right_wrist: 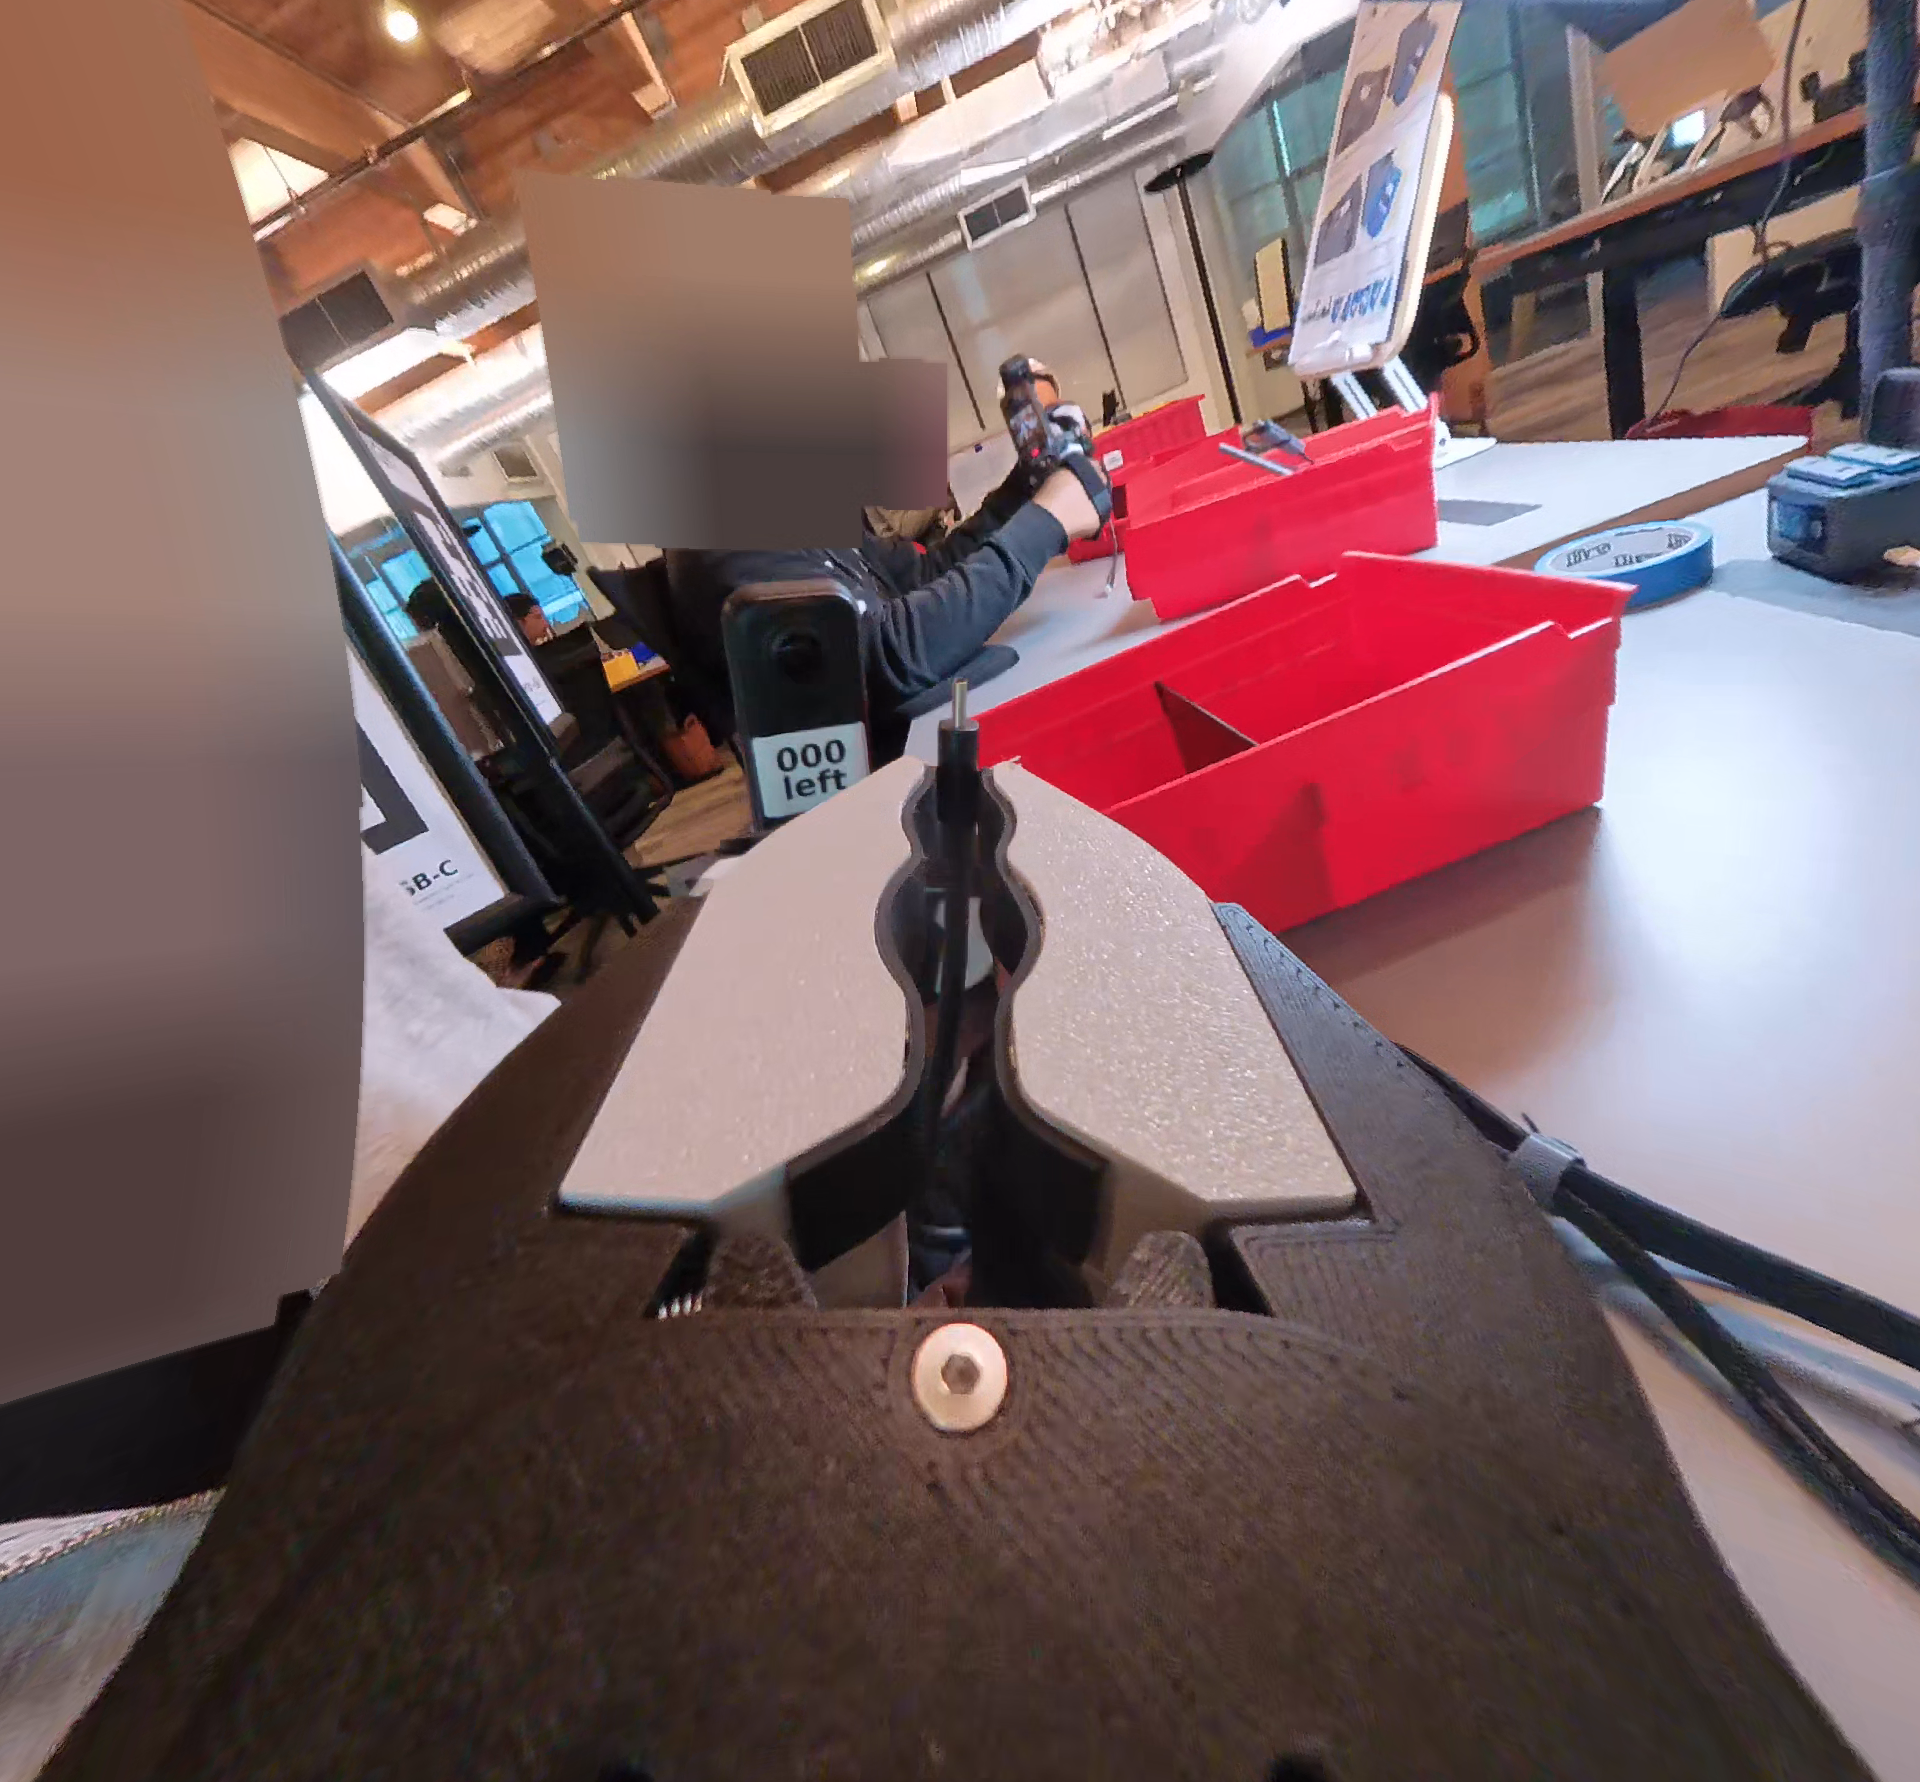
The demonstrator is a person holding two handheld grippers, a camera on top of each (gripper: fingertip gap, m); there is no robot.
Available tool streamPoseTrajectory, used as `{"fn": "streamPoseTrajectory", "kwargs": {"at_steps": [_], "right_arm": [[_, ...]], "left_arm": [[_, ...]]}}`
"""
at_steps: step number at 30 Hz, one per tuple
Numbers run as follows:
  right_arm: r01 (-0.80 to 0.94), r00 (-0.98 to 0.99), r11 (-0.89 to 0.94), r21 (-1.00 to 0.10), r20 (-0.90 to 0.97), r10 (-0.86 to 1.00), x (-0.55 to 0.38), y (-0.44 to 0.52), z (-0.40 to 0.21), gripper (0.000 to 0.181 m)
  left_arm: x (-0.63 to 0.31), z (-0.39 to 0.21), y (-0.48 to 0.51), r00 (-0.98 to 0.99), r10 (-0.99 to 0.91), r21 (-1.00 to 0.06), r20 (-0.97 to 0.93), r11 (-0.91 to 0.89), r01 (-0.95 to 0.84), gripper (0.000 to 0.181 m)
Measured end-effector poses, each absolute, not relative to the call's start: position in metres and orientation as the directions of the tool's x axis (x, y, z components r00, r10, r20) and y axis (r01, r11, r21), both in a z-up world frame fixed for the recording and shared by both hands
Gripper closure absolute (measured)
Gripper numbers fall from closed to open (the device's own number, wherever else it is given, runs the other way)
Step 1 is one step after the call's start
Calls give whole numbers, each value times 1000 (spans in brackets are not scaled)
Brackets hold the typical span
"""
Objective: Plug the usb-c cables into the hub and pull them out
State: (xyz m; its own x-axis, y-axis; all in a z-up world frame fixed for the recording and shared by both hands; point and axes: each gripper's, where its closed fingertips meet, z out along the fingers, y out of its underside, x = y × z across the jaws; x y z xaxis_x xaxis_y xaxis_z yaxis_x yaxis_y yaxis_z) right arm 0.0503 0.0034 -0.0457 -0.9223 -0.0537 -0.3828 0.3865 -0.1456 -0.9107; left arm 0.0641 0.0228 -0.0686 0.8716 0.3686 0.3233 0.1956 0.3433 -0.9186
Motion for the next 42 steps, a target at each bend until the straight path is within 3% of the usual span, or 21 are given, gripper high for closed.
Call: {"fn": "streamPoseTrajectory", "kwargs": {"at_steps": [2,4,8,13,16,21,27,30,32,35,38,40,42], "right_arm": [[391,-920,-182,-902,-387,-59,55,6,-46,174],[401,-916,-214,-891,-395,-69,59,10,-46,175],[409,-912,-183,-894,-402,-77,68,22,-58,174],[397,-914,32,-917,-398,-75,88,33,-96,174],[416,-896,143,-898,-431,-103,99,38,-112,156],[455,-866,181,-872,-480,-139,102,41,-114,173],[392,-902,306,-868,-427,-57,106,43,-137,174],[420,-899,267,-867,-439,-10,104,42,-139,175],[541,-837,197,-817,-546,35,96,43,-140,175],[729,-684,36,-683,-728,42,86,47,-141,175],[847,-522,-117,-519,-853,6,77,51,-141,175],[871,-472,-158,-465,-882,-7,75,52,-141,175],[876,-462,-163,-454,-887,-10,76,51,-142,175]], "left_arm": [[63,-73,32,869,360,-918,340,330,222,147],[67,-72,37,885,323,-915,336,336,225,176],[77,-83,39,917,284,-951,281,213,225,176],[95,-119,40,959,210,-959,190,-169,227,177],[101,-137,39,973,173,-926,150,-319,200,177],[110,-149,40,983,113,-899,144,-400,178,177],[113,-163,37,981,137,-877,140,-442,187,177],[113,-166,37,984,137,-878,115,-450,165,177],[104,-163,37,983,182,-893,26,-437,104,173],[80,-142,36,903,374,-939,-213,-333,-84,133],[81,-133,42,831,457,-938,-316,-284,-200,131],[79,-137,44,790,486,-916,-375,-328,-233,133],[71,-138,40,718,518,-875,-464,-394,-281,153]]}}
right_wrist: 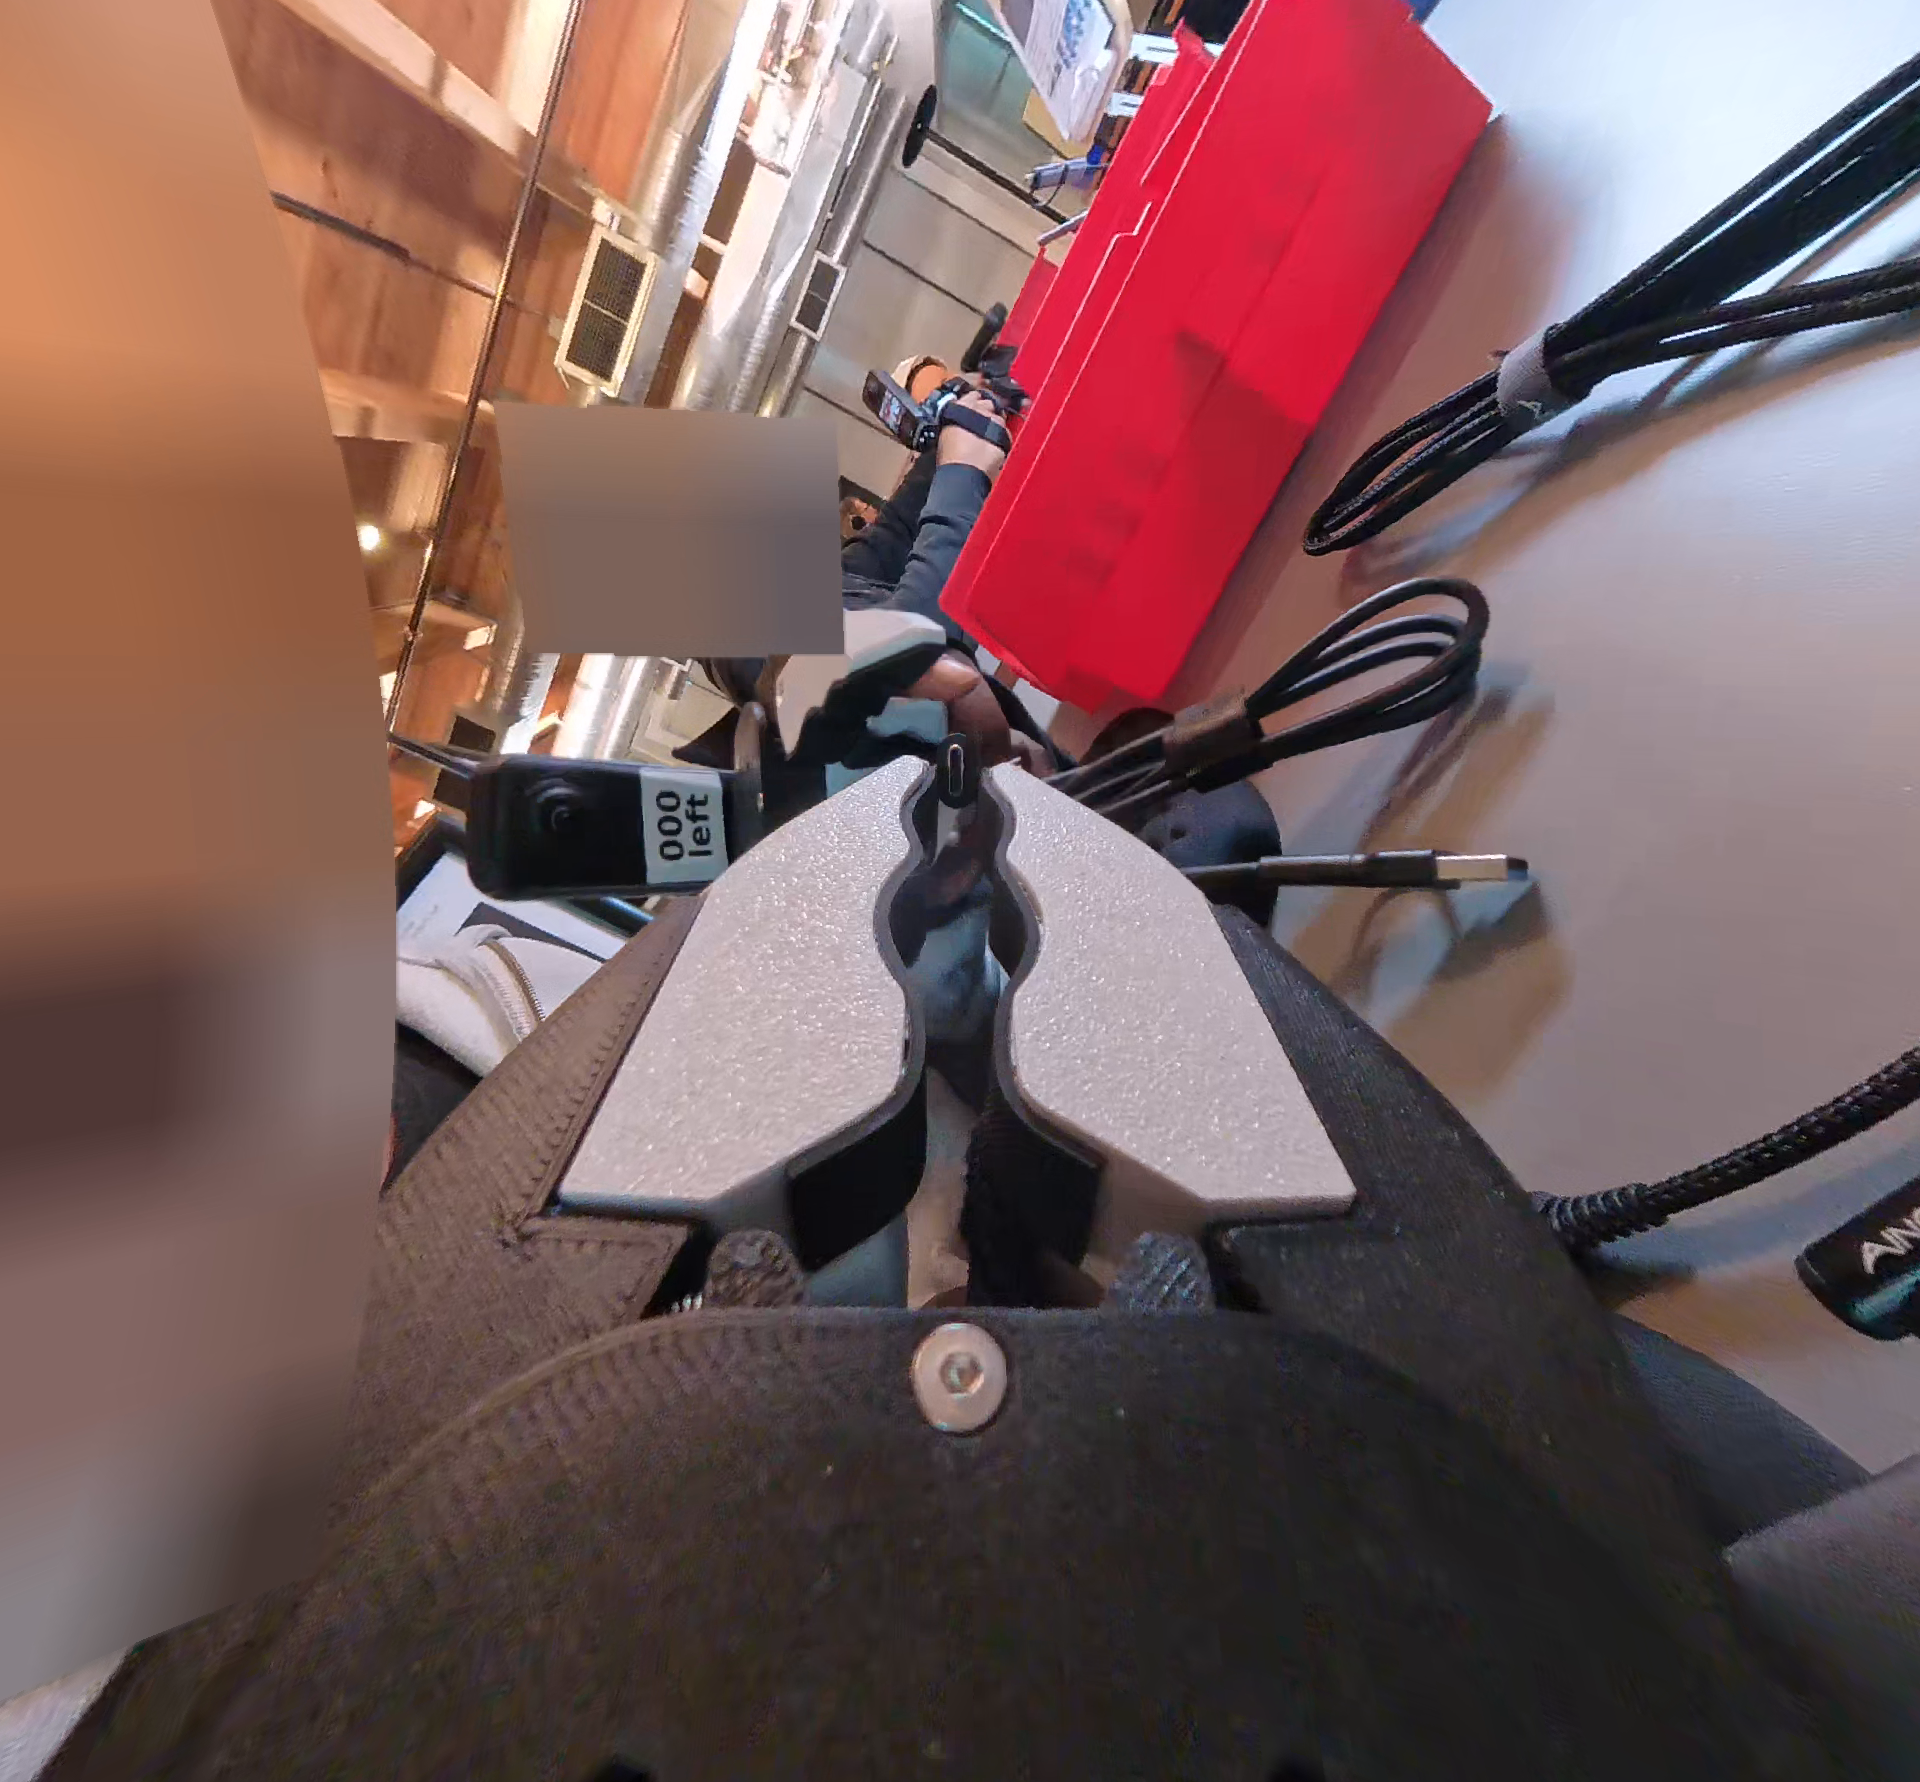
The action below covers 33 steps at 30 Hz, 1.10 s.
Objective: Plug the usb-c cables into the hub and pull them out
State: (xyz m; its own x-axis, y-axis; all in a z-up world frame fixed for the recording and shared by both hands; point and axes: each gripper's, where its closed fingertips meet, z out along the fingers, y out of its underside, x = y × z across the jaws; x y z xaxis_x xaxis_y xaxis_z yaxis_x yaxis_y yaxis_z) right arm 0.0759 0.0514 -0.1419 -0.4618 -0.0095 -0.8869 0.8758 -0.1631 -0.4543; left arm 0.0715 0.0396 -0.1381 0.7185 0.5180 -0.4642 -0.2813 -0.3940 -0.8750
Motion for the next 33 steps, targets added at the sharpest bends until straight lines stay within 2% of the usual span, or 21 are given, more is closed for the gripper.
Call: {"fn": "streamPoseTrajectory", "kwargs": {"at_steps": [8,11,17,21,28,33], "right_arm": [[895,-424,-181,-409,-904,-55,75,53,-141,175],[895,-428,-165,-416,-902,-51,78,50,-141,175],[895,-433,-146,-423,-900,-51,82,45,-140,175],[907,-408,-146,-394,-910,-77,85,42,-139,175],[916,-394,-127,-381,-914,-95,89,41,-139,175],[923,-380,-110,-368,-919,-110,92,40,-140,175]], "left_arm": [[73,-135,40,716,472,-850,-515,-393,-352,159],[74,-142,40,746,438,-849,-502,-416,-327,144],[87,-139,47,795,385,-873,-468,-340,-349,144],[81,-152,52,761,379,-831,-527,-419,-367,145],[83,-148,50,792,391,-872,-470,-347,-346,166],[86,-149,50,820,365,-886,-440,-322,-332,168]]}}
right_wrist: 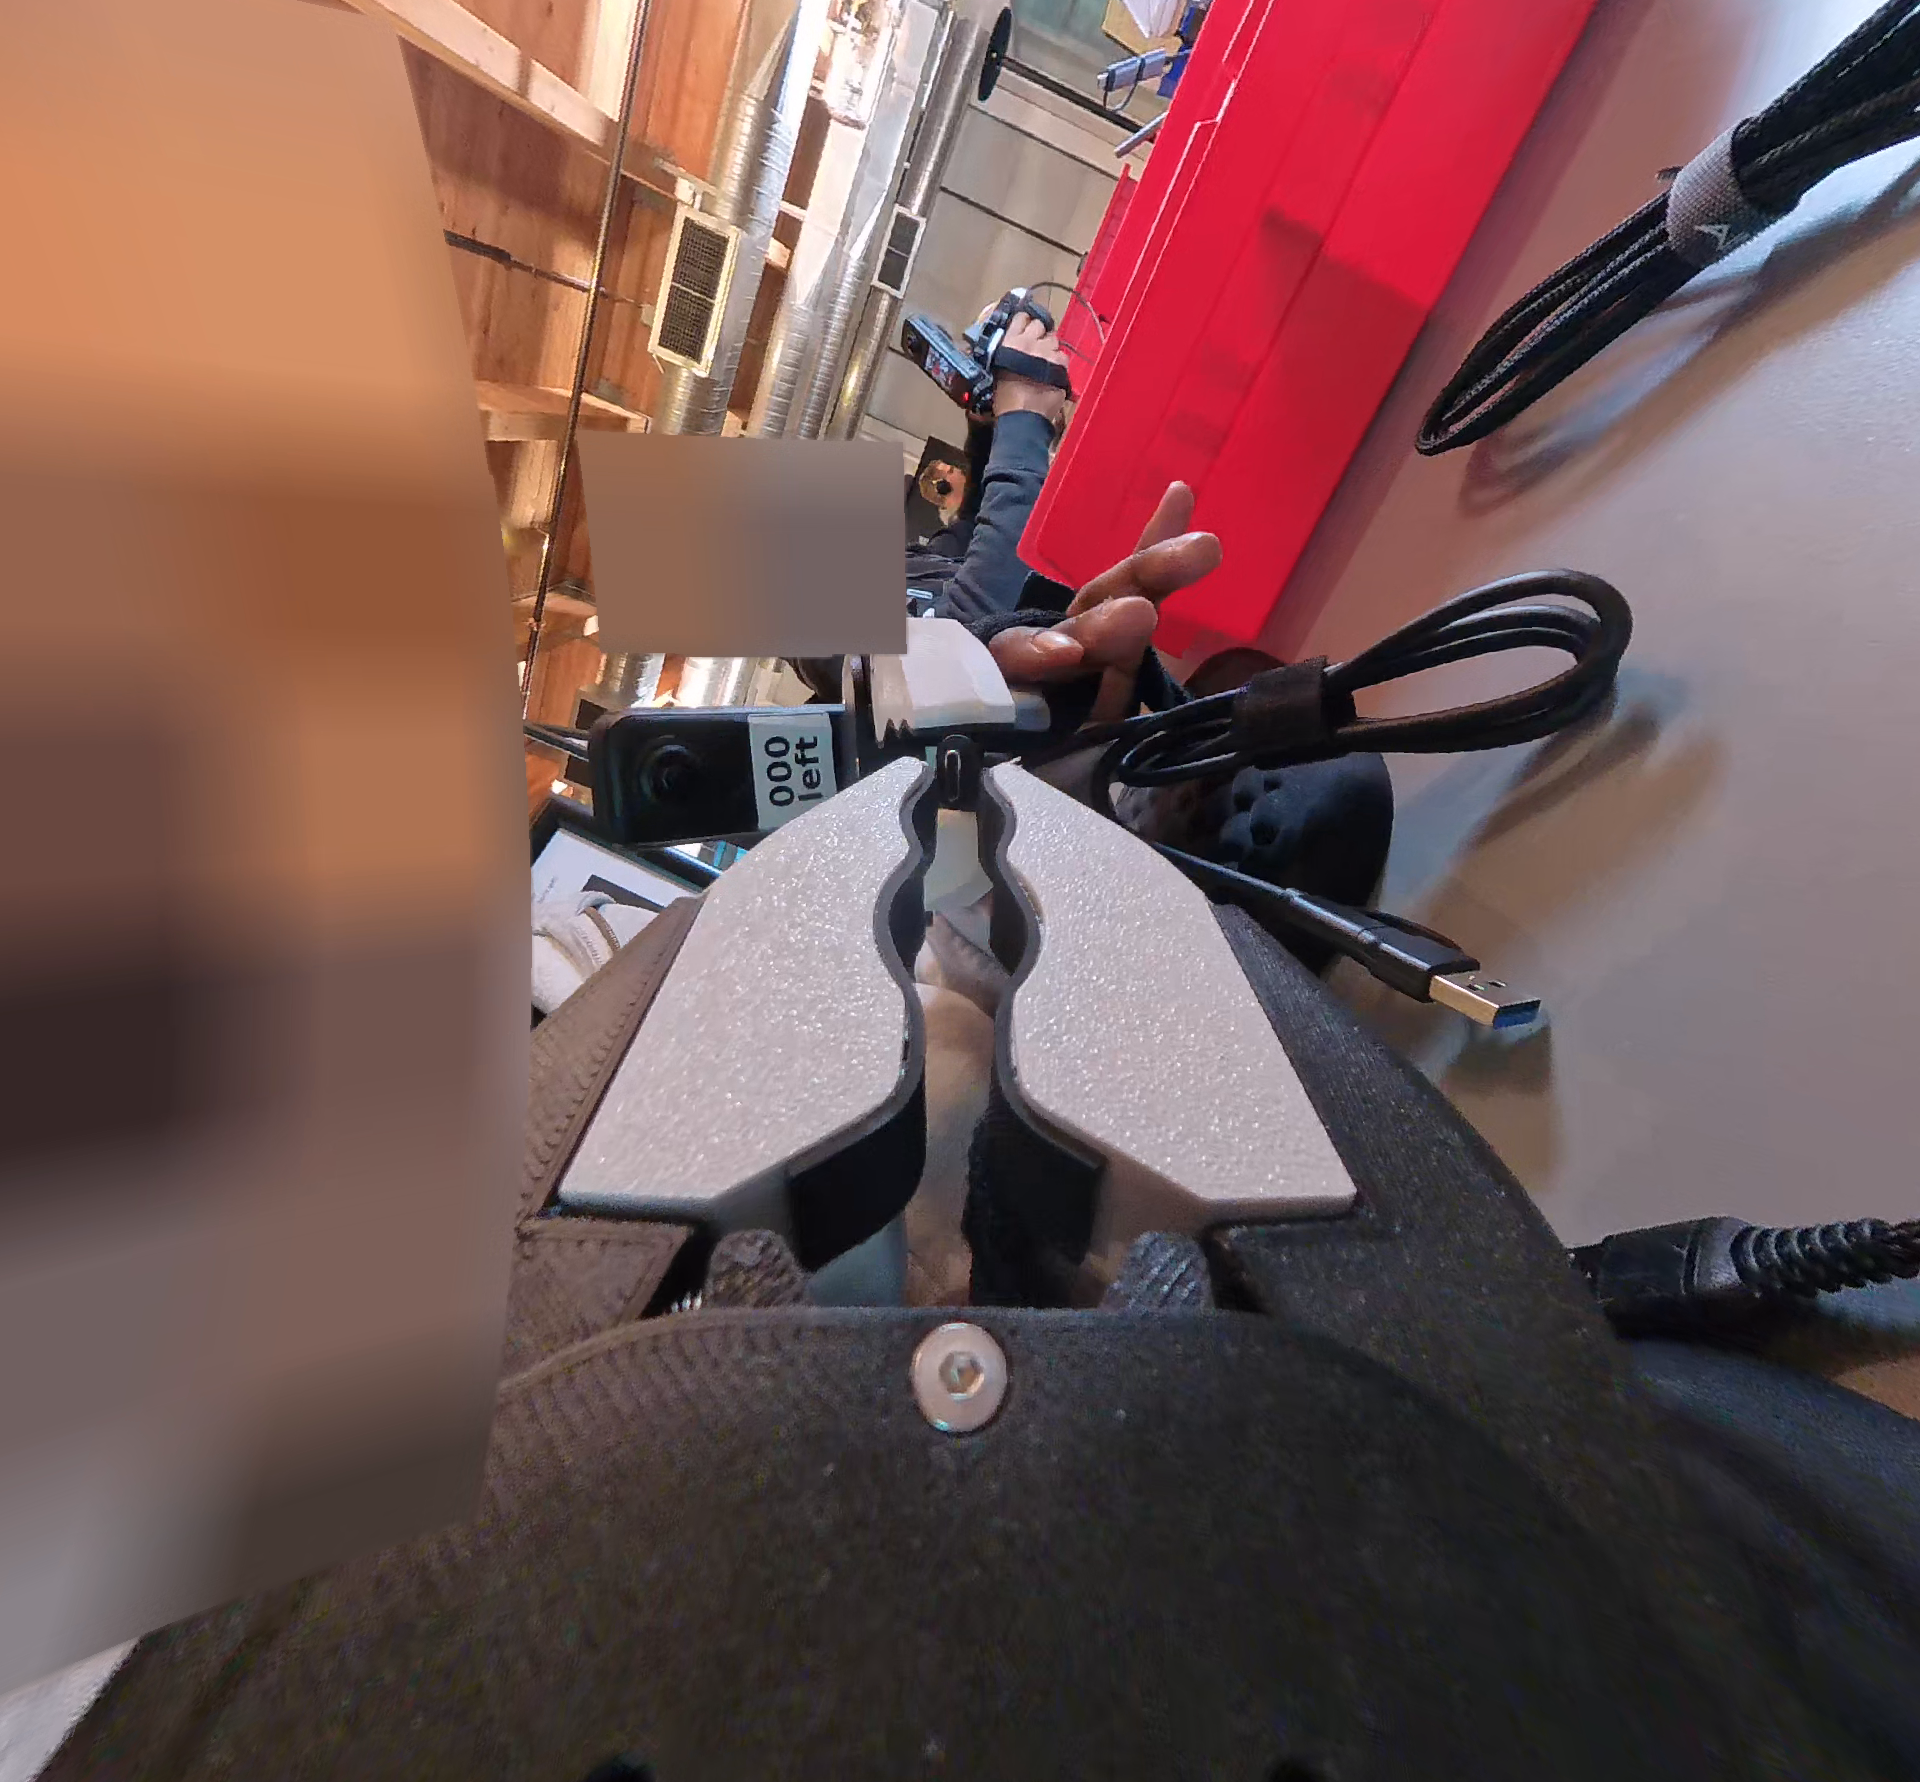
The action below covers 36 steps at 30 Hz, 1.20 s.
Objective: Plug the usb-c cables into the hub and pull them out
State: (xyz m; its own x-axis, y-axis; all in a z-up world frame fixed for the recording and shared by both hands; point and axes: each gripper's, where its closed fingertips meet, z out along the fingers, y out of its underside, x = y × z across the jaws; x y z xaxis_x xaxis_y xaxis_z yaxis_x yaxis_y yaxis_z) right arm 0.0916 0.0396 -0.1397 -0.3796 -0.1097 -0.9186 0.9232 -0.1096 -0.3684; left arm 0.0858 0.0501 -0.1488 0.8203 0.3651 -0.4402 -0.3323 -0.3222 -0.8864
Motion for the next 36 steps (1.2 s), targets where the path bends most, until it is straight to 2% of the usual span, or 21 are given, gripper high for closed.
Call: {"fn": "streamPoseTrajectory", "kwargs": {"at_steps": [3,5,8,11,13,16,19,21,28,32,33,36], "right_arm": [[916,-399,-91,-390,-910,-114,94,39,-139,174],[883,-470,-76,-464,-875,-115,97,40,-134,172],[777,-628,-91,-623,-777,-45,90,54,-121,137],[621,-771,12,-784,-608,186,73,82,-127,91],[548,-807,117,-828,-487,334,61,108,-139,87],[645,-718,136,-752,-536,445,53,141,-159,88],[816,-540,66,-575,-716,441,57,158,-182,94],[858,-480,38,-513,-771,419,58,161,-192,98],[910,-411,155,-385,-781,471,59,155,-222,126],[910,-413,231,-344,-793,448,67,145,-224,135],[906,-419,253,-339,-793,442,68,143,-226,153],[913,-400,227,-338,-851,340,74,129,-215,169]], "left_arm": [[88,-150,50,841,346,-897,-416,-306,-318,168],[90,-147,50,847,347,-907,-402,-275,-318,168],[86,-148,46,834,366,-903,-413,-282,-324,168],[85,-147,41,850,387,-929,-359,-240,-283,168],[84,-147,39,850,396,-935,-347,-222,-278,168],[85,-148,40,852,390,-933,-350,-227,-279,168],[86,-149,41,853,378,-929,-359,-232,-288,168],[87,-148,41,856,375,-931,-357,-220,-292,168],[89,-148,41,862,365,-933,-352,-206,-294,168],[89,-150,42,865,354,-931,-356,-218,-294,168],[89,-150,42,862,358,-930,-359,-220,-295,168],[88,-148,40,857,373,-932,-357,-204,-299,168]]}}
